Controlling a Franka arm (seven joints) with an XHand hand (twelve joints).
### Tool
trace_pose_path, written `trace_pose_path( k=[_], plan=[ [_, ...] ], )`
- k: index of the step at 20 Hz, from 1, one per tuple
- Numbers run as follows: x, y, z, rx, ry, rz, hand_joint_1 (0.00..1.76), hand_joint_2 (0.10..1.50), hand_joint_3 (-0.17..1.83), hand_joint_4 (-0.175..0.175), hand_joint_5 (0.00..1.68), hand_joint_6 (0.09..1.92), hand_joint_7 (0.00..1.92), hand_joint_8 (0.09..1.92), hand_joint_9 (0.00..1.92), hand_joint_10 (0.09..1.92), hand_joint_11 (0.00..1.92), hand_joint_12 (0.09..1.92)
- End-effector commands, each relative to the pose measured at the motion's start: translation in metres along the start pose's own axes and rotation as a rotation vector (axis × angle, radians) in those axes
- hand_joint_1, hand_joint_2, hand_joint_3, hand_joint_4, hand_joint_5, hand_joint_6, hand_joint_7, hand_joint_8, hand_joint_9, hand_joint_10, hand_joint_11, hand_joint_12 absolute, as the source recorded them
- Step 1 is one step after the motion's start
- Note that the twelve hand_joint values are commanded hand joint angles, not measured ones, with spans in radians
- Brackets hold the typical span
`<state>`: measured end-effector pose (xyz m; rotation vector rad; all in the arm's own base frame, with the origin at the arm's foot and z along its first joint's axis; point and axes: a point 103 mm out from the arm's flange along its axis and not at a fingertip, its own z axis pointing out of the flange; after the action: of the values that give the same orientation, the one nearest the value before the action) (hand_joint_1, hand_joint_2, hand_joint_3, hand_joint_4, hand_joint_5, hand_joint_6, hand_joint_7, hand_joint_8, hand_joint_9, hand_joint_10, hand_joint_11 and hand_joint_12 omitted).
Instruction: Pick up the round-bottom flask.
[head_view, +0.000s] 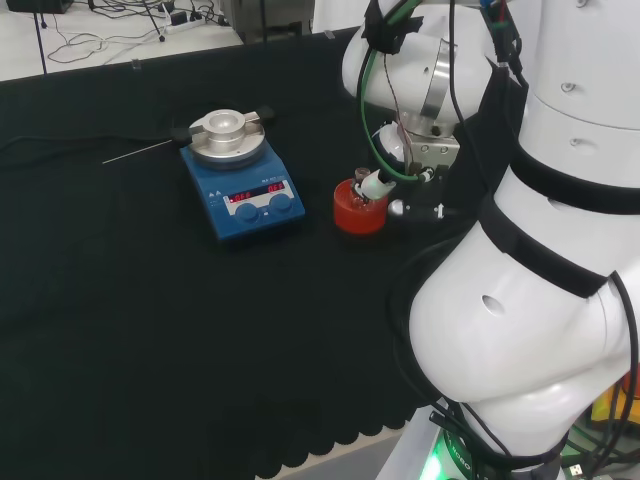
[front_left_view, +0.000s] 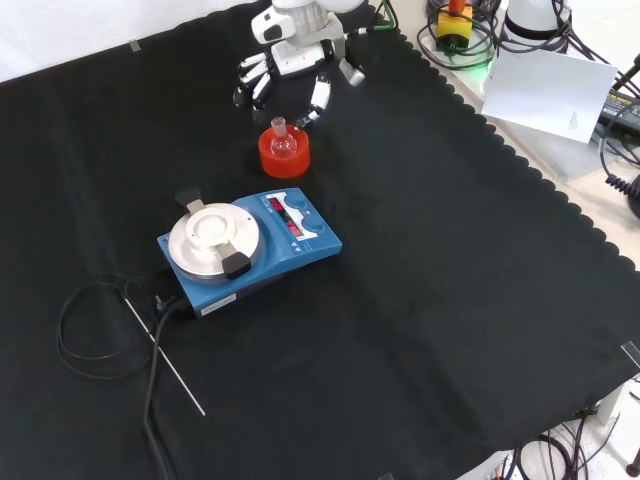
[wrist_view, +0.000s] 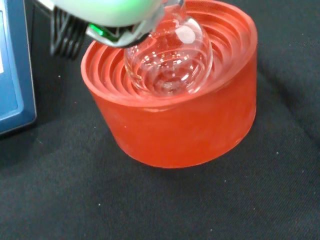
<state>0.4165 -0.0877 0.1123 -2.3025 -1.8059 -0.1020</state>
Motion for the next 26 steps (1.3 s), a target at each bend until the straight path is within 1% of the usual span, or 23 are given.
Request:
trace_pose_path(
  k=[1, 8, 16, 25, 26],
  plan=[
    [0.004, 0.003, 0.006, 0.010, 0.001, -0.001, 0.95, 0.58, 0.70, -0.068, 0.72, 0.70, 0.20, 0.69, 0.40, 0.71, 0.03, 1.44],
    [0.004, 0.007, 0.006, -0.009, -0.012, -0.002, 0.94, 0.58, 0.70, -0.070, 0.74, 0.72, 0.20, 0.69, 0.41, 0.71, 0.05, 1.43],
    [0.005, 0.011, 0.004, -0.009, -0.036, -0.001, 0.94, 0.60, 0.70, -0.079, 0.84, 0.76, 0.22, 0.70, 0.44, 0.71, 0.06, 1.43],
    [0.008, 0.013, 0.004, -0.012, -0.047, 0.004, 0.94, 0.63, 0.68, -0.086, 0.87, 0.76, 0.22, 0.70, 0.45, 0.70, 0.07, 1.42],
    [0.005, 0.013, 0.003, -0.011, -0.040, 0.005, 0.94, 0.63, 0.67, -0.087, 0.87, 0.76, 0.22, 0.70, 0.45, 0.70, 0.07, 1.42]
  ],
)
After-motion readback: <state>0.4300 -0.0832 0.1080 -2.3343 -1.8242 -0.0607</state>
